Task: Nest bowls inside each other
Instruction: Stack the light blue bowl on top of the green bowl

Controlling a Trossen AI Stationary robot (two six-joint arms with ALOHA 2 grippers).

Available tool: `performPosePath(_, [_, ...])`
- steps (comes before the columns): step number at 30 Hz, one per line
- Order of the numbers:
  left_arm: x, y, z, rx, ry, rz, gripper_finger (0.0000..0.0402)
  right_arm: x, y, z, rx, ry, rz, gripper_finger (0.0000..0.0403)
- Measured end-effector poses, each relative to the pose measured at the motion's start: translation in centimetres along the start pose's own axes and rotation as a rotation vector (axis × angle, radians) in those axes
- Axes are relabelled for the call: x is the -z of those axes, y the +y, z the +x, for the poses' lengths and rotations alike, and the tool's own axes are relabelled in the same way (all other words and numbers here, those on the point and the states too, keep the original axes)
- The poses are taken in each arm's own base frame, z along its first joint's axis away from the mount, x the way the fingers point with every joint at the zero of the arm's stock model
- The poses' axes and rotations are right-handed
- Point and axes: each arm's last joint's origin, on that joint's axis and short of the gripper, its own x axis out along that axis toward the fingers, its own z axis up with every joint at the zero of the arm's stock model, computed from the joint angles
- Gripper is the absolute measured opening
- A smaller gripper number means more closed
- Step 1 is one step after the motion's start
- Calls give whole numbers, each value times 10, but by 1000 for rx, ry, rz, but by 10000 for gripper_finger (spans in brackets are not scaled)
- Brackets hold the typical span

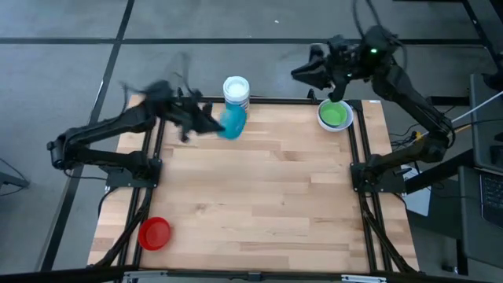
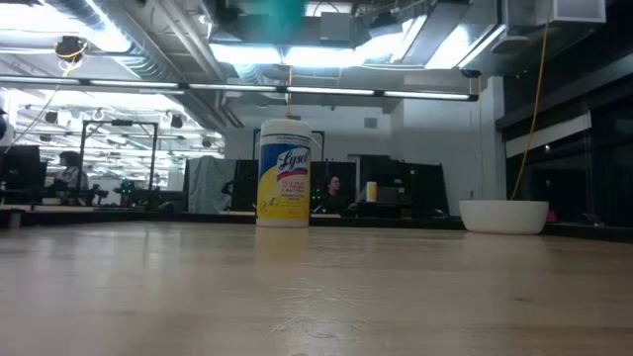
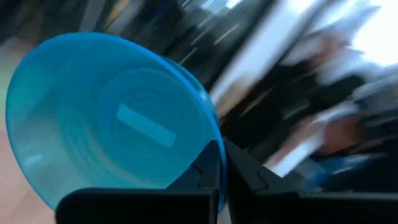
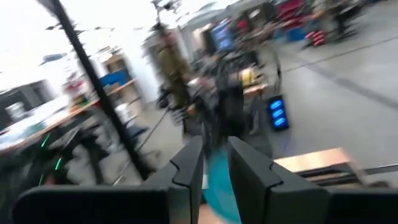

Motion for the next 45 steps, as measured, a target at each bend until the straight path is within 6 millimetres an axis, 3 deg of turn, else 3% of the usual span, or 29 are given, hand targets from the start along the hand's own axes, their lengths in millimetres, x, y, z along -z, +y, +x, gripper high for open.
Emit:
performPosePath(2, [-24, -20, -5, 167, -139, 73, 3, 5, -10, 10, -80, 43, 12, 85])
performPosePath(5, [-44, -40, -10, 322, -223, 136, 3, 7, -25, 30, -246, 70, 23, 103])
performPosePath(9, [-48, -57, 0, 479, -242, 225, 3, 5, -36, 58, -461, 38, 2, 130])
performPosePath(14, [-52, -71, 17, 646, -315, 368, 3, 8, -47, 78, -561, -7, 33, 148])
performPosePath(20, [-52, -63, 42, 683, -322, 445, 2, 12, -35, 90, -613, -50, 19, 142])
performPosePath(28, [-75, -66, 62, 792, -374, 550, 2, 16, -17, 99, -666, -66, 6, 119])
performPosePath(39, [-95, -62, 105, 872, -310, 536, 2, 16, -1, 103, -729, -100, -34, 127])
performPosePath(45, [-98, -56, 116, 875, -302, 525, 2, 17, 7, 105, -762, -109, -44, 136])
